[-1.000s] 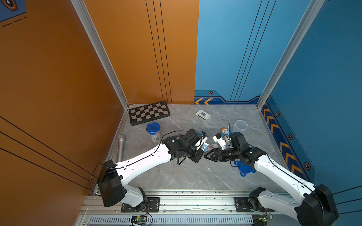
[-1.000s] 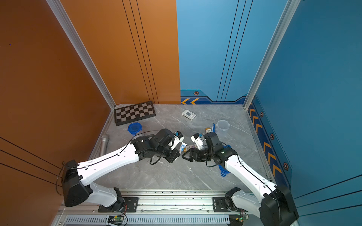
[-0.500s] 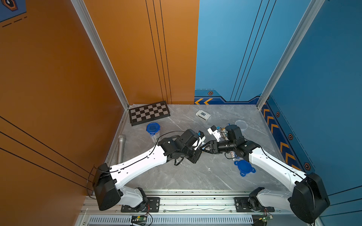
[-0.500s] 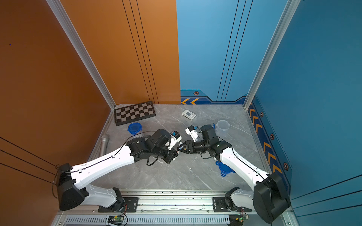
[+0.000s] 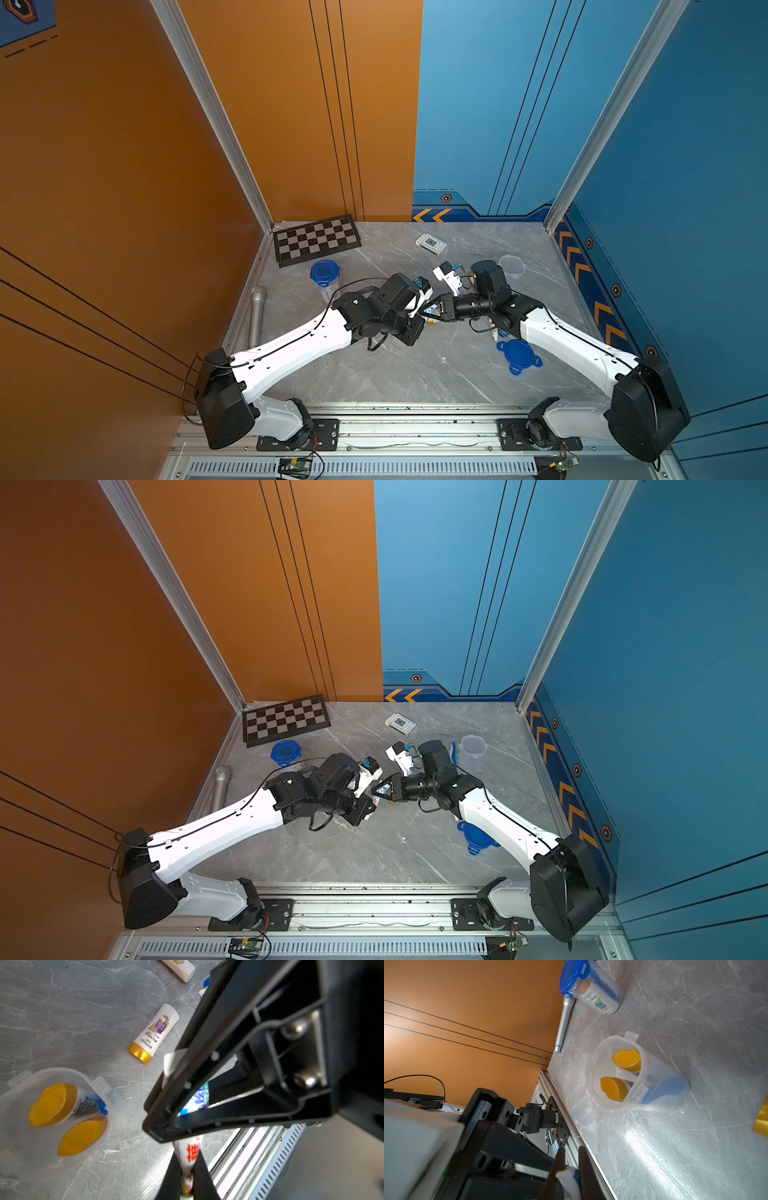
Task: Pack away toiletry kits
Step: Pick up the toiletry item from the center of the board, then place the toiletry item into the container.
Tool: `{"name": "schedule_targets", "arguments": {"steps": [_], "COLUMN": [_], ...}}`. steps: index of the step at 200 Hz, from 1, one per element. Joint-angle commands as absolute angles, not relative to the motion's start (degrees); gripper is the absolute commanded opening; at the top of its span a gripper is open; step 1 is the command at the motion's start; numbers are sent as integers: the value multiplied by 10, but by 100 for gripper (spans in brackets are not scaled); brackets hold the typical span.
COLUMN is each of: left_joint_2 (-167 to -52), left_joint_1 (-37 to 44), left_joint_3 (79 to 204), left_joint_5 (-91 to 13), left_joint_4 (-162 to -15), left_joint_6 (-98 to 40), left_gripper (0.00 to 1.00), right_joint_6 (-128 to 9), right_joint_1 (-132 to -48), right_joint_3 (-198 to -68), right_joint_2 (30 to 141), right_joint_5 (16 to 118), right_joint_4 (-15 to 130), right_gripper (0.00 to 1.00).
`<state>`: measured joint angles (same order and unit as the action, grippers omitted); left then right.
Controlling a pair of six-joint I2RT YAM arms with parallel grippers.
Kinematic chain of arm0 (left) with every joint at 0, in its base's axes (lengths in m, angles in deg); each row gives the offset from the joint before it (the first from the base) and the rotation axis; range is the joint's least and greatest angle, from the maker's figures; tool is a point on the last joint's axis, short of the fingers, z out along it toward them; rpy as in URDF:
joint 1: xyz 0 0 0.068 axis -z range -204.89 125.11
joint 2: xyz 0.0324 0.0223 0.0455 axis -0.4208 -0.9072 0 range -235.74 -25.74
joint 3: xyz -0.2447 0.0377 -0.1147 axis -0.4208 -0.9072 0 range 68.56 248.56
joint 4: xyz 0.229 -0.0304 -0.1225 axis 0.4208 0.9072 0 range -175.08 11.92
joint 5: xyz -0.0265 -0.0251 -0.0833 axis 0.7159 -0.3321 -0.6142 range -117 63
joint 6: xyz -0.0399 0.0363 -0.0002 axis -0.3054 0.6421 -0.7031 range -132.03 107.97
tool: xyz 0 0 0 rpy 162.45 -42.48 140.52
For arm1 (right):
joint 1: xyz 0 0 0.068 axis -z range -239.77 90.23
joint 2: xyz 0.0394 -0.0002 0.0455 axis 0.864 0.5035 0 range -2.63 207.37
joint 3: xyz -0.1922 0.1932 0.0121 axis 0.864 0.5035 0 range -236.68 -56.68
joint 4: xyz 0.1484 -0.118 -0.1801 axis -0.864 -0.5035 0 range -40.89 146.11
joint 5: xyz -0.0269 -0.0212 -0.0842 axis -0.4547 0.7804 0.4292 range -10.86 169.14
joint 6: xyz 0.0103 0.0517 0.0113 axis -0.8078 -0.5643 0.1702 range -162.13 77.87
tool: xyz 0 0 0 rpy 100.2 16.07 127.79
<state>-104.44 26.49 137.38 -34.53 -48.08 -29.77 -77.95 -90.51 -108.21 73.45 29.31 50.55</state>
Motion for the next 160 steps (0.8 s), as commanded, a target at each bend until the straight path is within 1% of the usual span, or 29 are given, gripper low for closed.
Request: {"name": "schedule_targets", "arguments": {"steps": [1,14,20,28,56,73,82,107,124,160], "left_joint_2": [-1019,-994,-979,-959,-883,-856,-848,-830,-825,-825], "left_joint_1": [243,226,214,199,142,115,106,87,79,71], "left_joint_3": [1350,1330,1318,1302,1253,1248,1248,1244,1242,1244], "left_joint_5": [-327,-321,-318,-313,-279,-253,-242,-231,-230,-230], "left_joint_4": [-471,-471,-470,-470,-441,-409,-398,-394,-394,-395], "left_joint_6": [-318,-336,-345,-356,-390,-395,-396,-411,-418,-410], "left_gripper": [37,53,58,62,69,71,71,72,71,72], "right_joint_6": [-743,-682,-653,-626,-588,-551,-538,-521,-511,-507], "right_joint_1": [-903,-912,-919,-928,-967,-995,-1022,-1042,-1053,-1063], "right_joint_3": [-1128,-1167,-1187,-1210,-1270,-1301,-1307,-1330,-1345,-1347], "right_joint_2": [735,732,734,740,776,798,810,844,861,893], "right_joint_5": [312,379,419,464,581,662,691,753,779,797], "right_joint_4": [469,402,368,347,333,305,303,301,303,325], "right_gripper": [0,0,0,0,0,0,0,0,0,0]}}
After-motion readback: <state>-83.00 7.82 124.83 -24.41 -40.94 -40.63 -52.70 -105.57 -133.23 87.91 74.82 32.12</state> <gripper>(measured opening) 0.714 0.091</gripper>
